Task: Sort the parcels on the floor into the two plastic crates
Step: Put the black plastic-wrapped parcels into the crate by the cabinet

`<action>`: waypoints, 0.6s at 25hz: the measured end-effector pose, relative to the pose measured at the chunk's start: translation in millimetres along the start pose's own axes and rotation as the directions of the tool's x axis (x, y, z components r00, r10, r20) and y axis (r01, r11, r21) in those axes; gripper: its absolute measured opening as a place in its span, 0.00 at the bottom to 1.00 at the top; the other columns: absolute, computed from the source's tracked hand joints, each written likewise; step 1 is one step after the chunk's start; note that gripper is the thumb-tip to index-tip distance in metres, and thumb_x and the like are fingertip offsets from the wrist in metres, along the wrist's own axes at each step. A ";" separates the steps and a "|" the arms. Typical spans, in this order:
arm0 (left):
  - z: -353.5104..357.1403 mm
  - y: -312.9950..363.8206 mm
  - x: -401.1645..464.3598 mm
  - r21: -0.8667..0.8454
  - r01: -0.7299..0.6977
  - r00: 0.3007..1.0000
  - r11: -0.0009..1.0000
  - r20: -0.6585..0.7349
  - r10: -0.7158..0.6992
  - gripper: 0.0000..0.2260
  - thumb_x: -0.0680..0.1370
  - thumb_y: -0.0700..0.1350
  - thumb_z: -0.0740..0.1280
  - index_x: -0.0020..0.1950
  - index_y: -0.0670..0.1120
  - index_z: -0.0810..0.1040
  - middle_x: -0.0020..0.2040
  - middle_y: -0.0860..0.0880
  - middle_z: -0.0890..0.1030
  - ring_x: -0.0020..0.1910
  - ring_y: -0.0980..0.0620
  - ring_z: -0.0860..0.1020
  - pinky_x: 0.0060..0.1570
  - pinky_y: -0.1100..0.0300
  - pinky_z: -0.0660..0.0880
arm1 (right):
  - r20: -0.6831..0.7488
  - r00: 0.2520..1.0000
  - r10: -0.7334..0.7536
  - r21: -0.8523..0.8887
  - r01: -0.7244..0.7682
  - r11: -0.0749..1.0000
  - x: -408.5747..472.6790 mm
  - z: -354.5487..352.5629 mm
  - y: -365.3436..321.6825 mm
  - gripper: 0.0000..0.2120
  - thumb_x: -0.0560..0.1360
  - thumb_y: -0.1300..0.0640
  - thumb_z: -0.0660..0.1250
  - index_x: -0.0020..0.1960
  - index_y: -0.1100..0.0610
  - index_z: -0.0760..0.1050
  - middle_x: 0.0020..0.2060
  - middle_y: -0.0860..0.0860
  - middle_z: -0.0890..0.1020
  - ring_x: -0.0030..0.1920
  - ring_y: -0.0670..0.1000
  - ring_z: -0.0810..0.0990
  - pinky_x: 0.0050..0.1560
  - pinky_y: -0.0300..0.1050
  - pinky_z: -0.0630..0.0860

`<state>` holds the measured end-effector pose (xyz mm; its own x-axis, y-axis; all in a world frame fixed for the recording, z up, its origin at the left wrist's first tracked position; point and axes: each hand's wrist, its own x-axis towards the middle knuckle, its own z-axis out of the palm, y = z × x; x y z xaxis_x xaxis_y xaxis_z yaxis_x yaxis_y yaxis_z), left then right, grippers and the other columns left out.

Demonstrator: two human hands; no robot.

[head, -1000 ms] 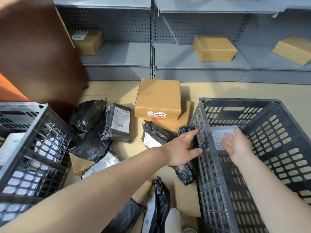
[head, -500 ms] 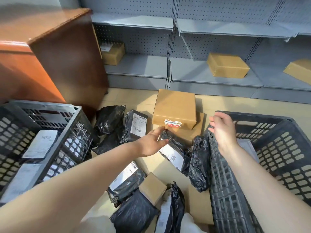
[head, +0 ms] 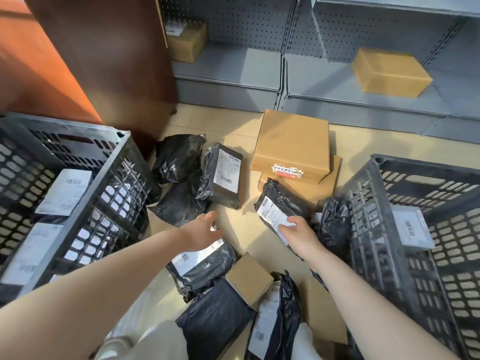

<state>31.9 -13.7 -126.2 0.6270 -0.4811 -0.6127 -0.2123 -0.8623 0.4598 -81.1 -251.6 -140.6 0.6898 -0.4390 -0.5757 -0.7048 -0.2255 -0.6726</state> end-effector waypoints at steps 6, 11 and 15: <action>13.6 -13.1 10.7 0.067 0.024 0.997 0.997 0.074 -0.029 0.29 0.83 0.51 0.58 0.81 0.50 0.49 0.80 0.46 0.54 0.70 0.39 0.70 0.62 0.49 0.71 | -0.161 0.917 -0.364 -0.497 0.244 0.833 32.0 -2.8 29.4 0.25 0.77 0.58 0.67 0.73 0.57 0.67 0.74 0.56 0.67 0.73 0.57 0.64 0.72 0.51 0.63; 21.6 -17.6 19.4 0.094 0.032 0.995 0.995 0.095 -0.041 0.28 0.83 0.52 0.57 0.81 0.52 0.49 0.80 0.48 0.55 0.67 0.48 0.72 0.60 0.58 0.67 | -0.154 0.958 -0.242 -0.583 0.110 0.805 54.5 -8.1 40.3 0.36 0.78 0.53 0.67 0.80 0.56 0.52 0.79 0.56 0.58 0.79 0.58 0.55 0.77 0.53 0.57; 26.2 -20.7 24.2 0.121 0.038 0.993 0.992 0.102 -0.050 0.28 0.83 0.52 0.57 0.81 0.51 0.49 0.80 0.47 0.56 0.66 0.48 0.73 0.58 0.59 0.67 | -0.130 0.963 -0.237 -0.675 0.089 0.732 61.8 -0.9 38.0 0.32 0.78 0.52 0.67 0.77 0.58 0.58 0.71 0.57 0.69 0.72 0.59 0.66 0.69 0.53 0.67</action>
<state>31.9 -11.7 -167.4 0.5568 -0.4510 -0.6976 -0.2775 -0.8925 0.3555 -65.4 -288.1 -201.3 0.8096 -0.4823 -0.3345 -0.5664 -0.7915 -0.2297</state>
